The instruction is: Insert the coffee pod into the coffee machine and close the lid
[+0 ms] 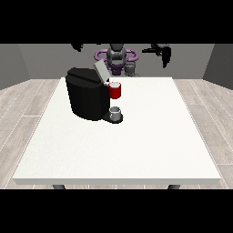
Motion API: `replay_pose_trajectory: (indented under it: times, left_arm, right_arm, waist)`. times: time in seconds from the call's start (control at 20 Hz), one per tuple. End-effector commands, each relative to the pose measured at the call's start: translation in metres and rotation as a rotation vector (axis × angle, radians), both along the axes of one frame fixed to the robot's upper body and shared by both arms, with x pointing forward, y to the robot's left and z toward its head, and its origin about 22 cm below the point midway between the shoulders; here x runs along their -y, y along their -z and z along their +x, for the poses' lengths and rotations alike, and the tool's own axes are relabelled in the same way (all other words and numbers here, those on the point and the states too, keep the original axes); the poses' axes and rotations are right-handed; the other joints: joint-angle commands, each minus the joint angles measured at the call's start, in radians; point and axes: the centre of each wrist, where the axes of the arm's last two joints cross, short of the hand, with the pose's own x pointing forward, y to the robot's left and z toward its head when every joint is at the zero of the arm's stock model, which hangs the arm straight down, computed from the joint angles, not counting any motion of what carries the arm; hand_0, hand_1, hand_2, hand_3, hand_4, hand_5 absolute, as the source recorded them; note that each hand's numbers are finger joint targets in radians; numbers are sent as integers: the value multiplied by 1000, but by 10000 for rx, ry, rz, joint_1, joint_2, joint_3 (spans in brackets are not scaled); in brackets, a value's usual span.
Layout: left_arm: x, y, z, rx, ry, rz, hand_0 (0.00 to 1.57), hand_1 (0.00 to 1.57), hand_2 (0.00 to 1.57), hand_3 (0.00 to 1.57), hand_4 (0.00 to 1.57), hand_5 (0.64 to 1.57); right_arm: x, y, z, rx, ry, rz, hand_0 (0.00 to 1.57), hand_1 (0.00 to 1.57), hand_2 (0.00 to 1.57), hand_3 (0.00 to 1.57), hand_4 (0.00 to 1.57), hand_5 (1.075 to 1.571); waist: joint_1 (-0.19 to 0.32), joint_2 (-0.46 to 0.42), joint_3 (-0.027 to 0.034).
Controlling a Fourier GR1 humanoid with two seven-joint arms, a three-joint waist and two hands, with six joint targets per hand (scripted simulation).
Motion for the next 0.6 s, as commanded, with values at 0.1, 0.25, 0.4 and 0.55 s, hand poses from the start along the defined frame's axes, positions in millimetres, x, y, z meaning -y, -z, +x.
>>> replay_pose_trajectory:
  times: [0.1,0.25,0.4,0.55]
  left_arm:
    - [1,-17,-10,514,-5,-281,0,0,0,0,204,1571]
    - [-13,-14,-21,743,-492,-147,0,0,0,0,103,1571]
    - [9,-7,-40,347,-82,-412,0,0,0,0,0,1571]
    - [13,-19,-38,594,-441,-684,0,0,0,0,0,1571]
  right_arm:
    - [16,-11,17,268,-409,-295,0,0,0,0,0,1571]
    - [-14,-21,23,70,-892,188,0,0,0,0,0,1571]
    - [-3,9,23,5,-292,-39,0,0,0,0,0,1571]
    - [5,-11,42,-187,-353,316,0,0,0,0,0,1571]
  waist:
    - [328,516,3]
    - [-55,832,0]
    - [546,708,3]
    - [470,1168,3]
